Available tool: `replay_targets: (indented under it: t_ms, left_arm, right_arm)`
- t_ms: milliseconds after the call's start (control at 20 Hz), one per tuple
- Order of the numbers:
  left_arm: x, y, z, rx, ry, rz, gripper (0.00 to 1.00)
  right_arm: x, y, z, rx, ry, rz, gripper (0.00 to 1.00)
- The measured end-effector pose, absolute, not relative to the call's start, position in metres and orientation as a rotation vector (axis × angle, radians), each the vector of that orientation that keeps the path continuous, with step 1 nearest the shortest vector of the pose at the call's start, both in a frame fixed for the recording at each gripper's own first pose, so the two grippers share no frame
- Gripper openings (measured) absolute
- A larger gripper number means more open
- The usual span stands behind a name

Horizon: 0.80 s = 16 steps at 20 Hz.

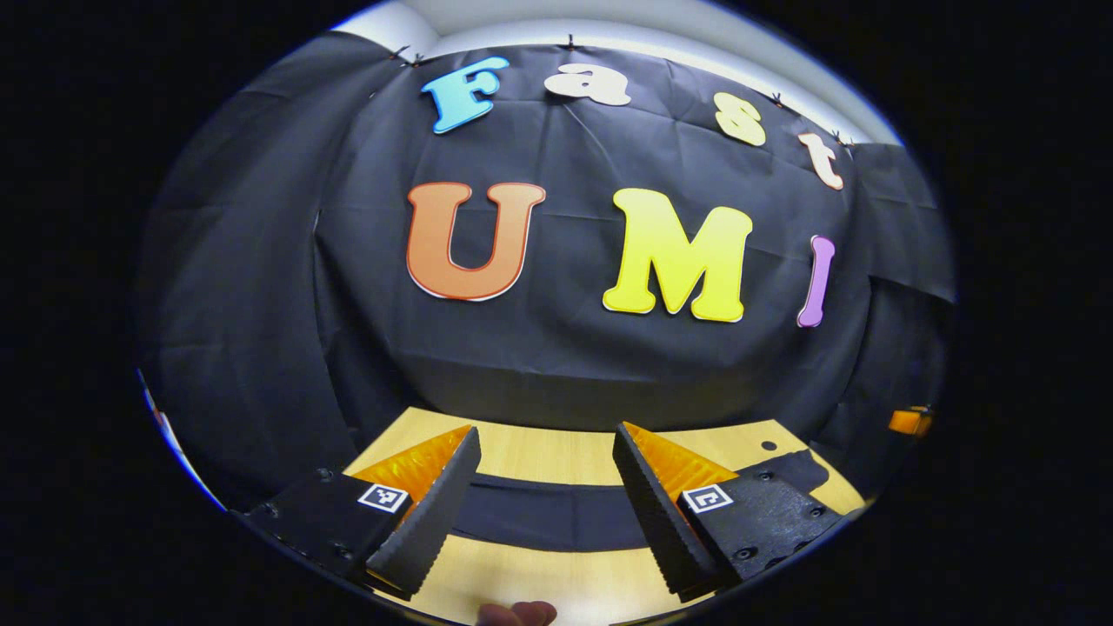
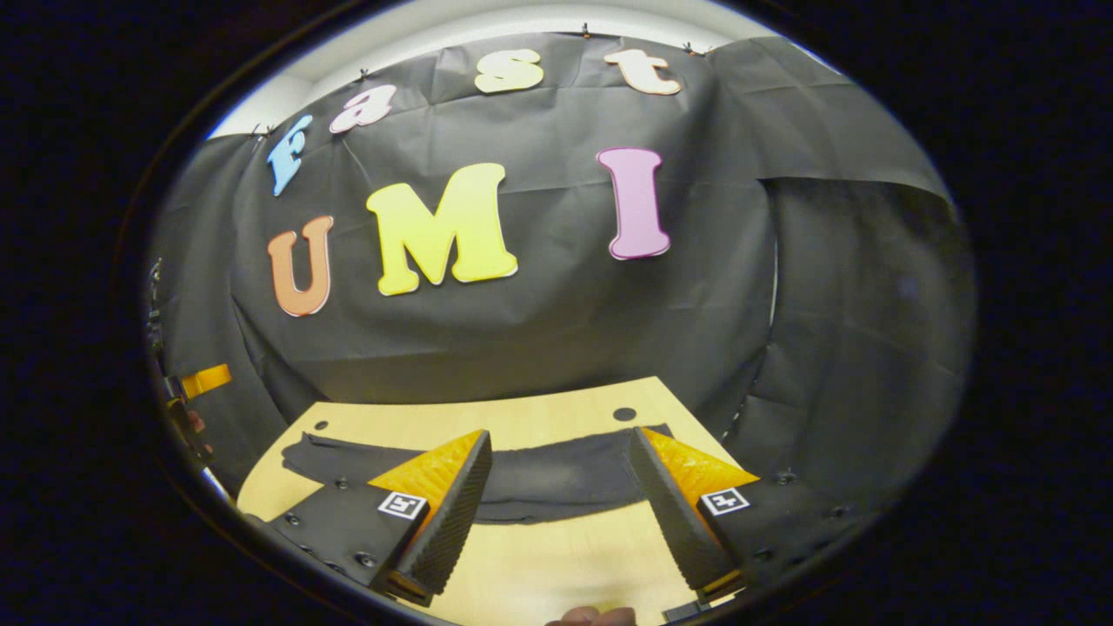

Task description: Grasp the waist and the cuffs of the jeans and fold them to make the two legs overlap; first hold the waist and fold one-third of the jeans toward the cuffs, then hold the cuffs and fold the remaining one-third in the same direction to finish folding.

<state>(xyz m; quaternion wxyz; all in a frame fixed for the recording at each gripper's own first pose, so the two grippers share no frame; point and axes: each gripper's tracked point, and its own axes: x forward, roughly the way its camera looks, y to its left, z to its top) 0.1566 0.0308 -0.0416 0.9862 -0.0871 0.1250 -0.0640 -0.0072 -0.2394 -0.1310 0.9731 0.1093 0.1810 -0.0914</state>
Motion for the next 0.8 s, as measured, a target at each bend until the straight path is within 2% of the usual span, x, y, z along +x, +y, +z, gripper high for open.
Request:
replay_targets:
  t_ms: [150,600,650,700,750,800]
  left_arm:
    - [0.164,0.039,-0.045,-0.246,0.292,-0.118,0.99]
    - [0.157,0.013,-0.028,-0.161,0.301,-0.006,0.99]
    - [0.158,0.007,-0.032,-0.154,0.318,0.001,0.99]
    - [0.157,0.003,-0.035,-0.152,0.329,0.006,0.99]
    - [0.157,-0.001,-0.036,-0.148,0.335,0.011,0.99]
    - [0.157,-0.003,-0.037,-0.141,0.34,0.02,0.99]
  right_arm:
    - [-0.015,-0.256,-0.159,0.252,0.409,-0.205,0.98]
    - [0.071,-0.398,-0.341,0.421,0.587,-0.374,0.99]
    - [0.081,-0.408,-0.352,0.439,0.597,-0.382,0.94]
    - [0.091,-0.415,-0.364,0.451,0.605,-0.385,0.99]
    - [0.1,-0.421,-0.375,0.456,0.617,-0.383,0.94]
    - [0.107,-0.425,-0.386,0.455,0.631,-0.381,0.99]
